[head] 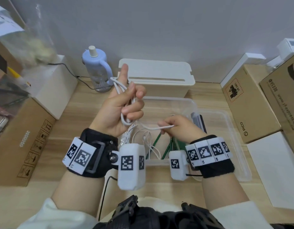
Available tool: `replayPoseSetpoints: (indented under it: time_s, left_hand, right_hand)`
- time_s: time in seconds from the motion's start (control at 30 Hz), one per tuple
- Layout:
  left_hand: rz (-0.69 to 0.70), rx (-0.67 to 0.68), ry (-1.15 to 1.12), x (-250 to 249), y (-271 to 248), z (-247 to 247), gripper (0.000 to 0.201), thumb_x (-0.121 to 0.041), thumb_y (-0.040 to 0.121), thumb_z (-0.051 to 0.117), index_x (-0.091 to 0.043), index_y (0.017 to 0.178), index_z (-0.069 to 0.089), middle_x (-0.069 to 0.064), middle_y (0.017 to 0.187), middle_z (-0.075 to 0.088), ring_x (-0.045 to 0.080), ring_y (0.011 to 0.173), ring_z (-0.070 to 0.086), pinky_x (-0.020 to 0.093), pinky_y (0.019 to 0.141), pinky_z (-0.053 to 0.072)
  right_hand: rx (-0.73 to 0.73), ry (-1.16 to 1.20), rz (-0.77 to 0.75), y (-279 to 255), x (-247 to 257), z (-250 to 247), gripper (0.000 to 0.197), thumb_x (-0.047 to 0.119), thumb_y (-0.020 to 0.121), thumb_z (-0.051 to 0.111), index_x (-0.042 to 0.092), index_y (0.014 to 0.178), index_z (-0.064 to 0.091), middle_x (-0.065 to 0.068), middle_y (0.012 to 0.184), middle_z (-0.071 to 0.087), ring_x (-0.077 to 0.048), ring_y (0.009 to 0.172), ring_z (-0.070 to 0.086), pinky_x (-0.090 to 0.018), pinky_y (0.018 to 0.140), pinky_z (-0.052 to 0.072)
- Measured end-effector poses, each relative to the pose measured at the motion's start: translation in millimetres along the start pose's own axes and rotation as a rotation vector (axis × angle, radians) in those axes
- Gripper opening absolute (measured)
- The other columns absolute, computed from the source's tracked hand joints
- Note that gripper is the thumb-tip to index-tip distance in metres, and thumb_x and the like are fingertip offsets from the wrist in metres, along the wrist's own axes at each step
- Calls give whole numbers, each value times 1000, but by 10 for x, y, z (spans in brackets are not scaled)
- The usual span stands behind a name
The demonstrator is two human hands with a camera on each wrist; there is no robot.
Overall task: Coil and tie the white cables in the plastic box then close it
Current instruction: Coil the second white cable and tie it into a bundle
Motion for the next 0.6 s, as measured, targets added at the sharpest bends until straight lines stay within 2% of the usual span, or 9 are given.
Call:
replayPoseSetpoints:
  time_s: [0.07,0.13,0.17,0.23,0.3,0.37,0.43,0.5,0.6]
  left_hand:
    - [-92,4,39,23,-10,-47,64,-18,92,38,-46,144,13,-2,65,54,-2,32,34,9,31,26]
    - [-169,-55,158,80,8,-109,72,-20,88,50,-48,143,12,1,70,57,1,32,31,10,31,25]
    - [-205,-84,251,124,24,-132,81,-23,84,58,-48,144,9,2,76,60,2,33,29,11,32,25]
    - [-287,-87,494,228,59,-154,108,-29,71,77,-47,144,-1,6,89,65,4,37,30,13,34,28]
    - [-377,-9,730,339,73,-101,118,-31,64,78,-41,145,-6,19,96,64,11,45,40,18,40,35]
    - [-444,149,893,426,54,-12,103,-30,68,76,-32,146,9,22,88,65,18,52,50,22,47,40]
    - [-476,284,925,474,20,71,67,-21,83,68,-38,134,28,5,61,62,6,42,43,17,40,32]
    - [-500,306,850,482,-27,90,54,-15,92,55,-44,130,32,-2,51,56,8,42,38,17,40,27]
    - [-458,339,729,455,-81,85,46,-15,93,44,-31,136,37,-1,49,51,13,49,45,20,53,38]
  right_hand:
    - [-99,58,77,-22,-114,-113,33,37,87,56,18,60,55,1,58,47,-17,61,49,-31,67,39]
    - [-201,193,94,-55,-129,-213,20,22,81,66,21,66,53,0,61,55,-22,70,59,-32,71,43]
    - [-228,267,71,-76,-77,-254,20,11,78,66,24,72,52,-2,64,56,-23,70,59,-33,69,45]
    - [-216,407,-39,-116,104,-320,33,-3,75,56,28,83,47,-1,61,46,-16,57,47,-28,56,40]
    - [-179,550,-185,-156,306,-378,33,0,69,52,25,88,45,4,58,43,-5,47,40,-17,49,35]
    - [-151,654,-310,-166,461,-415,27,2,72,53,21,89,46,9,54,51,0,45,40,-13,47,35]
    - [-162,703,-395,-146,530,-427,21,-2,82,53,17,89,47,10,60,55,1,50,48,-16,50,44]
    - [-245,684,-397,-91,503,-428,23,-5,84,55,17,86,49,6,71,53,0,59,53,-20,58,53]
    - [-417,609,-327,-13,377,-414,24,-2,80,62,20,78,51,4,72,53,2,59,50,-12,60,45]
Point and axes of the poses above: each hand's wrist, its own y-axis towards the middle knuckle, its own z-axis out of the palm, x = y × z, the point moved 3 cm from there along y, towards the middle knuckle
